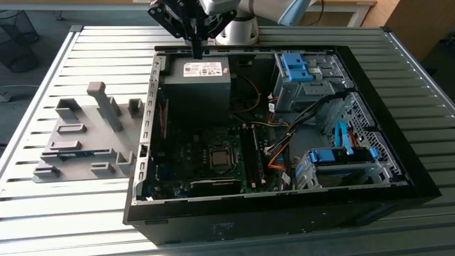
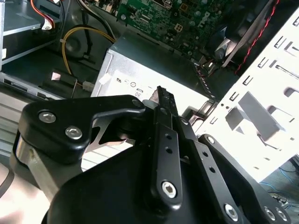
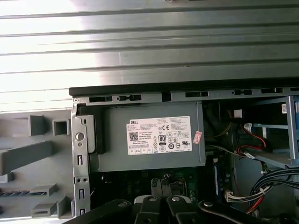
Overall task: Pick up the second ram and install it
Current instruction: 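Reach for the second ram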
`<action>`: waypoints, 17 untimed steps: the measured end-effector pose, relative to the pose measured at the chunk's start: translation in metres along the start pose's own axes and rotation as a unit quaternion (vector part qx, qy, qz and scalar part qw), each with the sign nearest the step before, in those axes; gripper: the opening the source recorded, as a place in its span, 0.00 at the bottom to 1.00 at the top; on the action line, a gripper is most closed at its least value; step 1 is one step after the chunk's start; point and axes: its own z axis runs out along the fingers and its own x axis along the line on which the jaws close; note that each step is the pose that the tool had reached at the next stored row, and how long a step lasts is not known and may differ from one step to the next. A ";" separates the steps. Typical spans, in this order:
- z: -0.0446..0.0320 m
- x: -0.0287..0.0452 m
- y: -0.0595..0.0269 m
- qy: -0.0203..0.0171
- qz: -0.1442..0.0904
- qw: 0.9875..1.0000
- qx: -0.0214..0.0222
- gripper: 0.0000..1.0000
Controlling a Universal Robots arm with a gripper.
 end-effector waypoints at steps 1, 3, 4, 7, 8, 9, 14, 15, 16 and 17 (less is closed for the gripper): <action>0.0000 0.0006 0.0000 0.000 0.000 1.000 0.000 0.11; -0.0001 0.0023 -0.0002 0.000 0.000 1.000 0.000 0.11; -0.0001 0.0032 -0.0002 0.000 0.000 1.000 0.000 0.11; -0.0002 0.0066 -0.0005 0.000 0.000 1.000 0.000 0.11; -0.0002 0.0078 -0.0006 0.000 0.000 1.000 0.000 0.11; -0.0003 0.0090 -0.0007 0.000 0.000 1.000 0.000 0.11; -0.0005 0.0205 -0.0016 0.000 0.000 1.000 0.000 0.11; -0.0005 0.0236 -0.0018 0.000 0.000 1.000 0.000 0.11; -0.0006 0.0265 -0.0020 0.000 0.000 1.000 0.000 0.11; -0.0007 0.0292 -0.0022 0.000 0.000 1.000 0.000 0.11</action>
